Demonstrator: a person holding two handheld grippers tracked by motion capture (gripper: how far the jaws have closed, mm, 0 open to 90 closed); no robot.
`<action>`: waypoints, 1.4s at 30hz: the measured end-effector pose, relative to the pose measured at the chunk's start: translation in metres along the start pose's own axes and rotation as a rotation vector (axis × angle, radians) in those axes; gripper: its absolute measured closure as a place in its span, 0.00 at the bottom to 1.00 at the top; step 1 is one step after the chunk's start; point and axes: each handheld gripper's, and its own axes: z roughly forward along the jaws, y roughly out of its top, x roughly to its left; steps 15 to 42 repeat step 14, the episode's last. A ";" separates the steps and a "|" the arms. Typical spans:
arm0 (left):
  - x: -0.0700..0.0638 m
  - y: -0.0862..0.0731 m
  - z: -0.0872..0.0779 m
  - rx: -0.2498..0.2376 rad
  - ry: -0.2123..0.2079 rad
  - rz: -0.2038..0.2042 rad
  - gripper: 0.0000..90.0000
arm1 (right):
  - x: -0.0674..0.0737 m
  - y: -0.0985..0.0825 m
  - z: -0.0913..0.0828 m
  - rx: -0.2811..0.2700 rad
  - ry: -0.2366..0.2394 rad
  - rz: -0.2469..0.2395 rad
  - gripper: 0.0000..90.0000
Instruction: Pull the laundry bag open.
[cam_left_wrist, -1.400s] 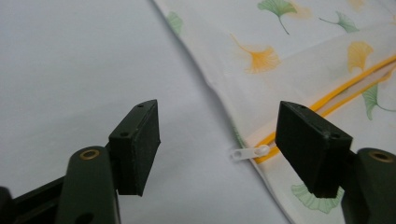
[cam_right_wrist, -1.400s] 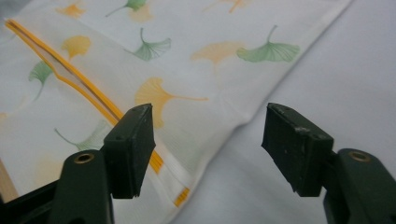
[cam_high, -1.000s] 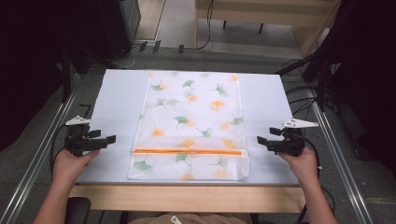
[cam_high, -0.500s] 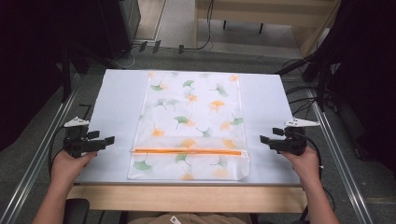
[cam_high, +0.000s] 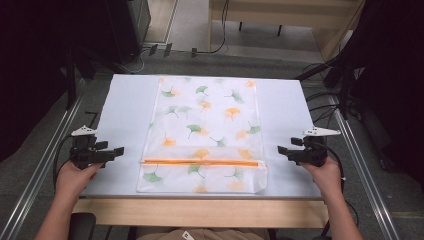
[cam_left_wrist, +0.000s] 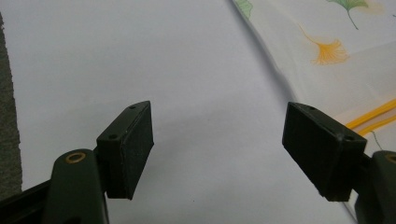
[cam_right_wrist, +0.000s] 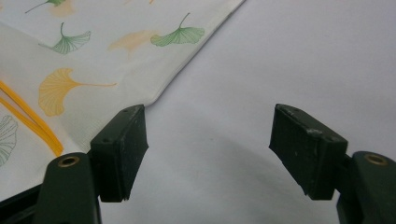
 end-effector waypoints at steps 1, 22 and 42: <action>0.000 0.000 0.000 0.000 0.000 -0.002 0.28 | 0.000 0.000 0.000 0.000 0.002 -0.002 0.32; 0.000 0.000 0.004 0.017 0.015 0.000 0.26 | 0.001 -0.001 0.003 0.016 -0.001 -0.009 0.32; 0.000 0.000 0.004 0.017 0.015 0.000 0.26 | 0.001 -0.001 0.003 0.016 -0.001 -0.009 0.32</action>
